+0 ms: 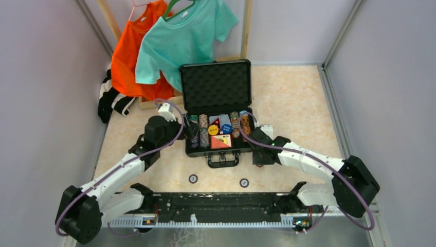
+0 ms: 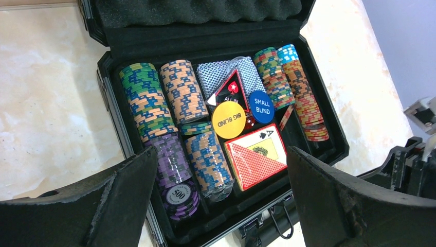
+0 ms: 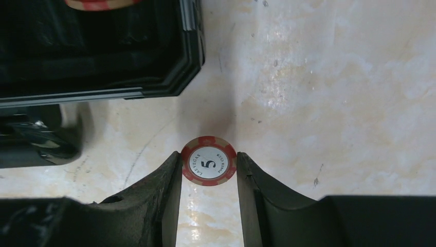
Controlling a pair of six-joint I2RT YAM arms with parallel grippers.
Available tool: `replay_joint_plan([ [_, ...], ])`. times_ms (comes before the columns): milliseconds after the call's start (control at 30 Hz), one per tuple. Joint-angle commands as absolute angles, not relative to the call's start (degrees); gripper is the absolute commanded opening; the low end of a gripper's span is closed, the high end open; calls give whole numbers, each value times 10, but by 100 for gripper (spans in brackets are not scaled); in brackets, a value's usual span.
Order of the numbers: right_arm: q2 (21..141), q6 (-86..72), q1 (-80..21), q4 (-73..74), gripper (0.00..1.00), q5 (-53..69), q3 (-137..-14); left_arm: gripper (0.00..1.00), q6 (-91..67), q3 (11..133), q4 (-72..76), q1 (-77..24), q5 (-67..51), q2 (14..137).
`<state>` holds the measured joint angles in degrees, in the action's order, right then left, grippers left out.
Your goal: Pack up texas hold em set
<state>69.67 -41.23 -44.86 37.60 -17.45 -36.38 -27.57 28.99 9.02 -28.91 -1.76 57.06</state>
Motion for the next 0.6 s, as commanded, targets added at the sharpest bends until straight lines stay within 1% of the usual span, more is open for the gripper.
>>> replay_joint_plan([
  [0,678,-401,-456,379,39,-192,-410,99,-270,288,105,-293,-28,574],
  [100,677,-394,-456,382,39,-193,-424,99,-270,288,107,-293,-33,577],
  [200,676,-389,-456,387,39,-191,-439,99,-270,291,116,-293,-62,589],
  [567,679,-349,-456,374,40,-198,-488,99,-314,355,146,-307,-269,711],
])
